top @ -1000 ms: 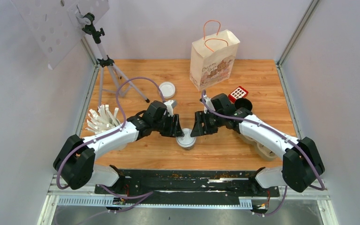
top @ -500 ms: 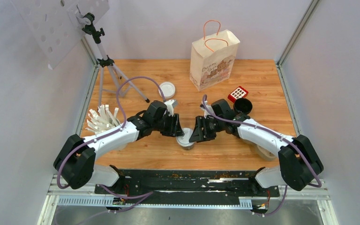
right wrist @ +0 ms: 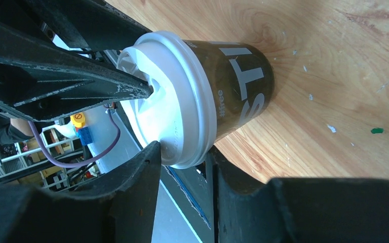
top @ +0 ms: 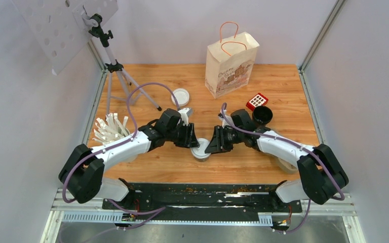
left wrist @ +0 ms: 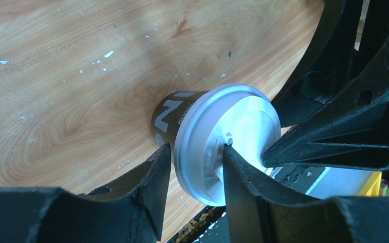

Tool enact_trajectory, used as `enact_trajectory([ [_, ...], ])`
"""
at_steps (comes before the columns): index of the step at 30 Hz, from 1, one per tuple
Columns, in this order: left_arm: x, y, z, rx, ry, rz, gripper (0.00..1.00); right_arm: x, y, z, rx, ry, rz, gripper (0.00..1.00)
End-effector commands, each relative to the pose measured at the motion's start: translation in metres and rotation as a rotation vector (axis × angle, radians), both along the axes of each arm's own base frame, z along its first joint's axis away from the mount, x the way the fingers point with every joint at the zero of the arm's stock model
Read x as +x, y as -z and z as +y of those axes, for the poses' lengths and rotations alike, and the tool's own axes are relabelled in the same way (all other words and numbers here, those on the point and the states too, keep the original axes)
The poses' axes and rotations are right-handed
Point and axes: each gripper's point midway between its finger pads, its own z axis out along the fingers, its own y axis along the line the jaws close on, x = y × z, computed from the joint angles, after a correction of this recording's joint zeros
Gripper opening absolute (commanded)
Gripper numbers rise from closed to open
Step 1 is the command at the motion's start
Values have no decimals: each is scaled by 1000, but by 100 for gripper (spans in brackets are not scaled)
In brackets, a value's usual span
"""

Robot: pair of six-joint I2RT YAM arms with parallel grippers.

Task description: Pack the takeout coffee

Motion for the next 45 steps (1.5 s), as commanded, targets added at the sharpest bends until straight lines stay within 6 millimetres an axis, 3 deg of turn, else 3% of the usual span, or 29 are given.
enact_trajectory([
  [1, -2, 25, 15, 115, 2, 10, 49, -4, 15, -4, 15, -16, -34, 34],
  [12, -3, 48, 23, 179, 0, 38, 46, -7, 44, -16, 20, -42, -42, 31],
  [20, -11, 59, 27, 186, -9, 73, 45, -5, 50, -19, 44, -32, -33, 31],
  [30, -10, 18, 23, 133, -29, 60, 51, 43, 16, -18, -63, -78, -145, 43],
  [38, -4, -17, 11, 58, -17, 21, 65, 55, -16, -13, -50, -91, -177, 55],
  [45, 11, -51, 3, 34, -1, -53, 70, 51, -42, -19, -65, -36, -162, 68],
])
